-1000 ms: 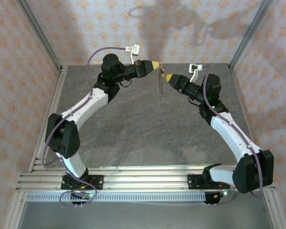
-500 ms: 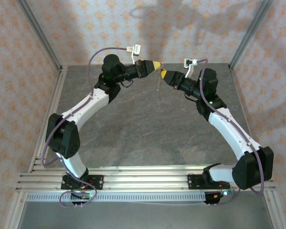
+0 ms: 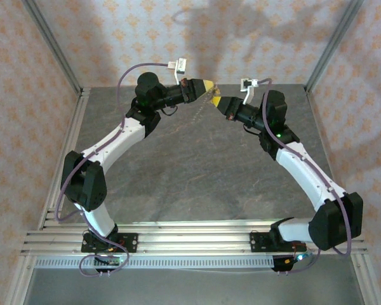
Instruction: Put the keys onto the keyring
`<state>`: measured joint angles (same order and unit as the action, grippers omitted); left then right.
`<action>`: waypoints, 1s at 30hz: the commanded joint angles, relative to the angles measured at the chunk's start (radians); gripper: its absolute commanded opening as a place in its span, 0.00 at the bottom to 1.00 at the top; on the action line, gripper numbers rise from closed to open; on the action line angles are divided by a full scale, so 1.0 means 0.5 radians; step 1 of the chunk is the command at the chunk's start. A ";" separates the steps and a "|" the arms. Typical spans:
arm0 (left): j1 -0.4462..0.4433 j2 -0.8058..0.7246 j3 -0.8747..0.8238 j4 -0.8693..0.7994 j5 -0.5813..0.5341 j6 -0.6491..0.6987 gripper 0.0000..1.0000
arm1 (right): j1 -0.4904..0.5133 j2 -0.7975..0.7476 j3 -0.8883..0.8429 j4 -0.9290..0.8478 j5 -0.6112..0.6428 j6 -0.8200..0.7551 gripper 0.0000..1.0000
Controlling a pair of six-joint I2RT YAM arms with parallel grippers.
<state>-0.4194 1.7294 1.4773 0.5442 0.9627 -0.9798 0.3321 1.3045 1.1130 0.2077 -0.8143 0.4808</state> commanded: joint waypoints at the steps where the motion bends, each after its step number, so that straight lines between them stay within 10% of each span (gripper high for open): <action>1: -0.003 -0.074 0.028 0.178 -0.026 -0.031 0.00 | 0.003 -0.067 0.009 -0.026 -0.043 -0.039 0.00; 30: 0.003 -0.068 -0.036 0.295 -0.063 -0.084 0.00 | 0.204 0.021 0.091 -0.146 0.096 -0.133 0.00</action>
<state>-0.4164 1.7294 1.4555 0.5999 0.9405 -1.0061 0.4187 1.3212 1.1507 0.1528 -0.7731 0.4324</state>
